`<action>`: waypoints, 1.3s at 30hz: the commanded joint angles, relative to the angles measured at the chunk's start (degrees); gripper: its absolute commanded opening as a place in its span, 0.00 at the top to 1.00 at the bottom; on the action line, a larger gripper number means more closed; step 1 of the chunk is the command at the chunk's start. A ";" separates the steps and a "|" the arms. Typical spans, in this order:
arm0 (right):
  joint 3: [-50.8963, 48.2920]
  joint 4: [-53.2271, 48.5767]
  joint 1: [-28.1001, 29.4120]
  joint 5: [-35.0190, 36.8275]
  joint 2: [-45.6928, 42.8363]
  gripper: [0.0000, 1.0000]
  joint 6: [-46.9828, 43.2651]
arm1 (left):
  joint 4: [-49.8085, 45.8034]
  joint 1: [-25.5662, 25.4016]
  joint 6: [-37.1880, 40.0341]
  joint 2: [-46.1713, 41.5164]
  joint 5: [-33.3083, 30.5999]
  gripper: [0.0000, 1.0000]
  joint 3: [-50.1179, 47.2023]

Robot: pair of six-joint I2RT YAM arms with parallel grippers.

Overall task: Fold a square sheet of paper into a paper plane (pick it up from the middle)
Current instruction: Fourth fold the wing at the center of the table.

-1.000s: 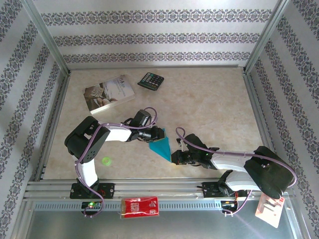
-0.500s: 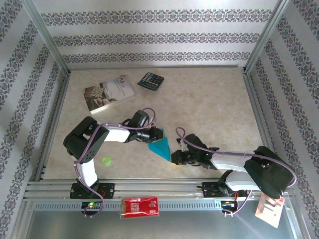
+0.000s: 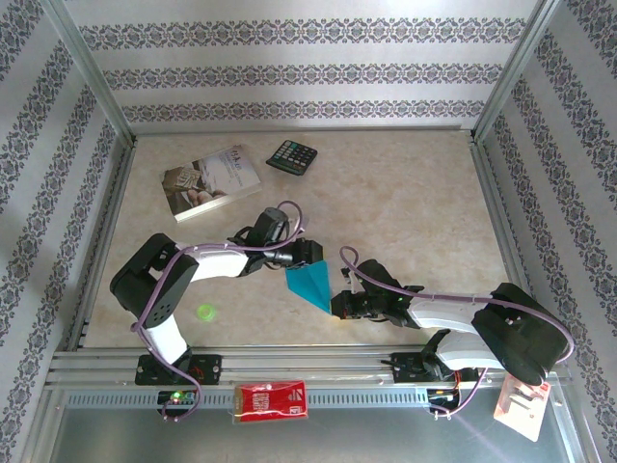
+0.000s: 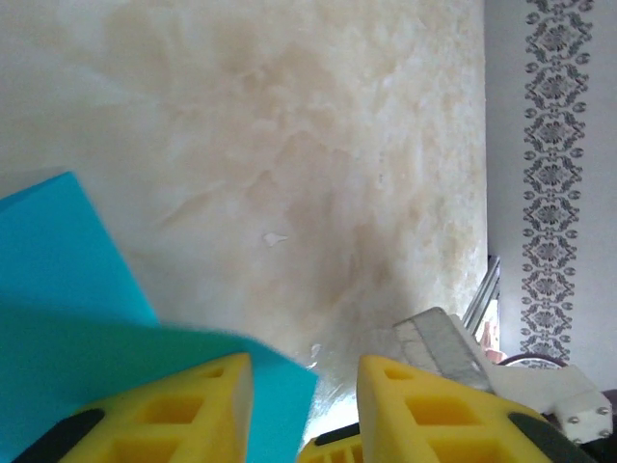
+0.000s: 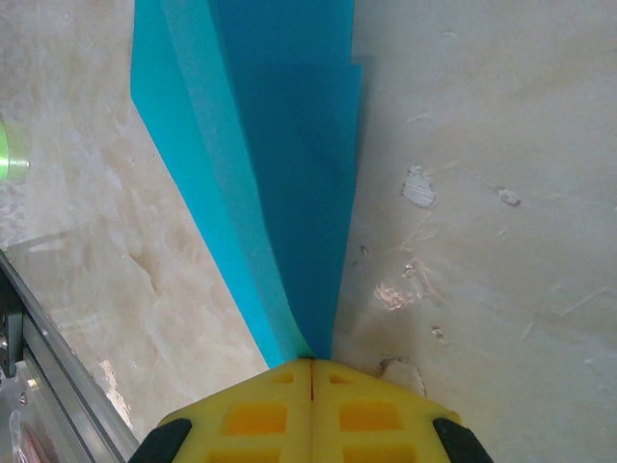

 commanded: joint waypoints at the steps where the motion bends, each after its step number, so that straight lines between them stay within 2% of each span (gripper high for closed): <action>1: -1.20 -3.33 1.05 4.51 3.34 0.99 -0.41 | -1.61 -0.91 2.30 -0.35 0.50 0.66 2.27; 7: -0.94 -3.41 0.95 4.50 3.36 0.99 -0.54 | 3.89 -2.31 0.01 0.27 3.79 0.65 2.81; 12: -0.90 -3.40 0.98 4.41 3.41 1.00 -0.64 | 0.53 -3.43 0.07 2.65 3.17 0.64 5.33; 18: -0.98 -3.37 0.95 4.50 3.61 0.99 -0.69 | -10.94 -3.30 4.29 2.99 -2.53 0.65 6.72; 23: -0.93 -3.01 1.00 4.43 4.19 0.99 -0.68 | -15.92 -3.17 6.52 3.69 -4.10 0.65 7.26; 39: -1.10 -2.78 0.95 4.44 4.40 0.99 -0.55 | -17.34 -1.42 7.09 5.60 -5.47 0.66 5.77</action>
